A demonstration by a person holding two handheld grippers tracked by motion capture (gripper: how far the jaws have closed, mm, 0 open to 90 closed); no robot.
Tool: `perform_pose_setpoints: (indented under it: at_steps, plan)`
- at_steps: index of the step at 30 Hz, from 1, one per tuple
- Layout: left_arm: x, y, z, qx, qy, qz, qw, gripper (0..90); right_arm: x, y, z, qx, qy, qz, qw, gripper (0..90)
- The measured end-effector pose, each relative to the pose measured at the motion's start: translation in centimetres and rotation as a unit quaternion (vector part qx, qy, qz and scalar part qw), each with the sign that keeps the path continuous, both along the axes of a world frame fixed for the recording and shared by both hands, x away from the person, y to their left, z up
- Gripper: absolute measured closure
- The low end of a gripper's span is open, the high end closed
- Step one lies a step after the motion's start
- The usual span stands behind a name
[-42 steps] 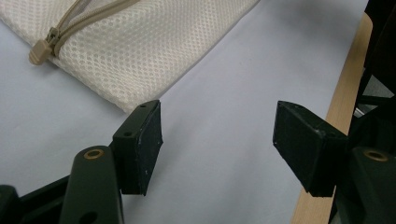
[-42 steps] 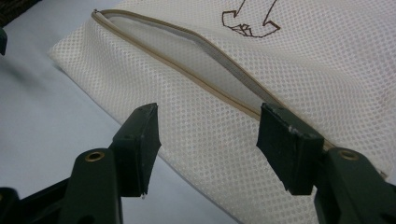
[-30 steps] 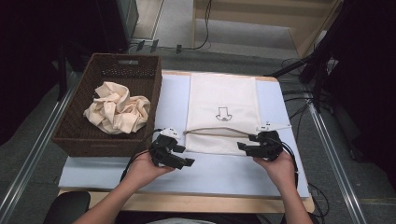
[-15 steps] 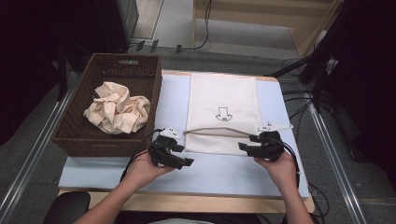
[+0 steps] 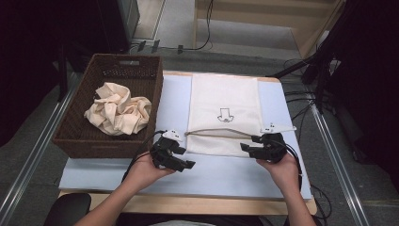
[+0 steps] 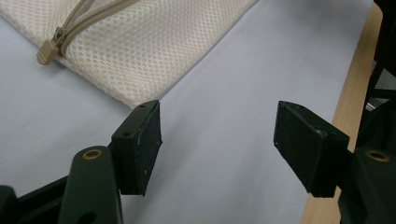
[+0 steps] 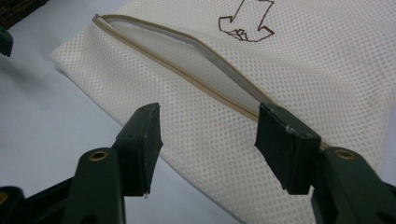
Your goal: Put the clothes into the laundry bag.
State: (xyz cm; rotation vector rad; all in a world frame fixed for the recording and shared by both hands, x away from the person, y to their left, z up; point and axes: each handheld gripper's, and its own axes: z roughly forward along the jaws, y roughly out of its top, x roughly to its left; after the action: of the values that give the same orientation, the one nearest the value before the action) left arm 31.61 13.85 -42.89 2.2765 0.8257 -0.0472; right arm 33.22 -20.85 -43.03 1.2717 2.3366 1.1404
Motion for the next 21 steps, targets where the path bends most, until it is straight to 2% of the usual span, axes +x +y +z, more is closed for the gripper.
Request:
perform_pose_setpoints:
  at_steps: [6,14,17,20,21]
  plan:
    - [-0.1,-0.1,0.1,0.008,0.015,-0.011,0.9998,32.9,0.0,0.0,-0.1,-0.004,0.004,0.001,1.0,41.6]
    - [-0.7,0.0,1.8,0.006,0.014,-0.018,0.9997,33.0,-0.1,0.0,-0.1,-0.004,0.007,0.002,1.0,41.4]
    - [-1.0,0.3,2.9,0.021,-0.007,-0.007,0.9997,32.9,-0.2,0.0,-0.1,-0.002,0.008,0.0,1.0,41.3]
    - [-1.1,0.5,3.4,0.015,0.001,-0.004,0.9999,32.9,-0.2,0.1,-0.1,-0.001,0.004,0.001,1.0,41.1]
    - [-1.2,0.7,4.0,0.017,-0.001,-0.01,0.9998,33.0,-0.2,0.1,-0.1,-0.002,0.003,0.003,1.0,41.0]
